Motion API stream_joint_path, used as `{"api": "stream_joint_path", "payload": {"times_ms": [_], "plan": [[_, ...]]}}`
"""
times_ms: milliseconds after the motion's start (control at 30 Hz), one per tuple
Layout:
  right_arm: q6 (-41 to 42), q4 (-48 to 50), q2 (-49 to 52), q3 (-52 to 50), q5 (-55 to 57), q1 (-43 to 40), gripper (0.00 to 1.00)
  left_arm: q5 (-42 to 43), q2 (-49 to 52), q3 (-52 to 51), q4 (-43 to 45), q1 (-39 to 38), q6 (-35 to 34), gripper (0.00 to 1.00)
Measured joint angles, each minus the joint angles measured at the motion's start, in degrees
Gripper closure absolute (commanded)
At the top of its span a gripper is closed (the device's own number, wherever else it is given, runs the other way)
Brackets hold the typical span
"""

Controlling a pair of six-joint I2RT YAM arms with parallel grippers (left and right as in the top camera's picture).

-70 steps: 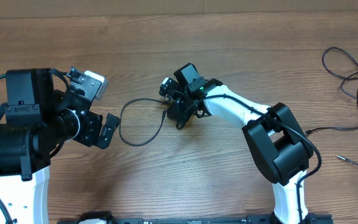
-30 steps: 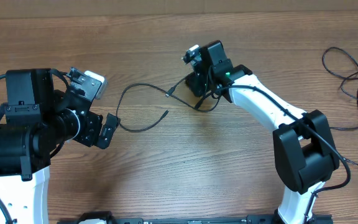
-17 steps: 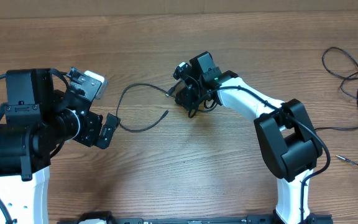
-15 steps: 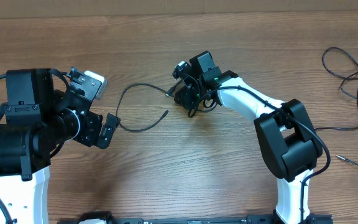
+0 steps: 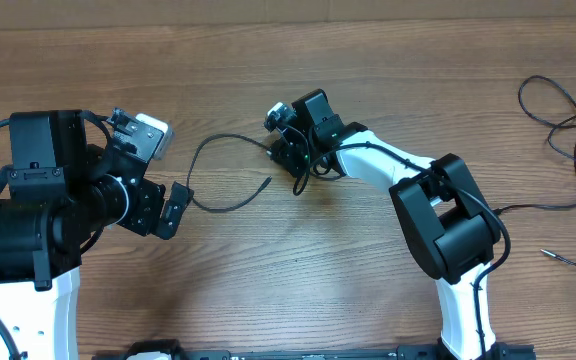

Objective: Untangle cables

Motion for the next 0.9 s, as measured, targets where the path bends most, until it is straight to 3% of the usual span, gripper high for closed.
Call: {"api": "stream_joint_path", "payload": {"times_ms": [133,200,367,567,767,900], "plan": [[0.17,-2.14,0.09,0.7,1.25,0.04,0.96,0.0,0.0,0.0,-0.02,0.0,0.0,0.01],[0.28,-7.74,-0.83,2.32,6.36,0.55,0.96,0.0,0.0,0.0,-0.02,0.0,0.0,0.0],[6.32,-20.44,-6.84,5.99,31.61,0.17,0.96,0.0,0.0,0.0,-0.02,0.0,0.02,0.0],[8.81,-18.03,-25.92,9.53,59.56,-2.27,0.96,0.0,0.0,0.0,-0.02,0.0,0.0,0.0],[11.45,-17.2,-38.4,9.6,66.23,-14.19,0.96,0.0,0.0,0.0,-0.02,0.0,0.0,0.0],[14.84,-19.39,-43.71,9.6,60.06,-28.46,0.96,0.0,0.0,0.0,-0.02,0.0,0.02,0.0]]}}
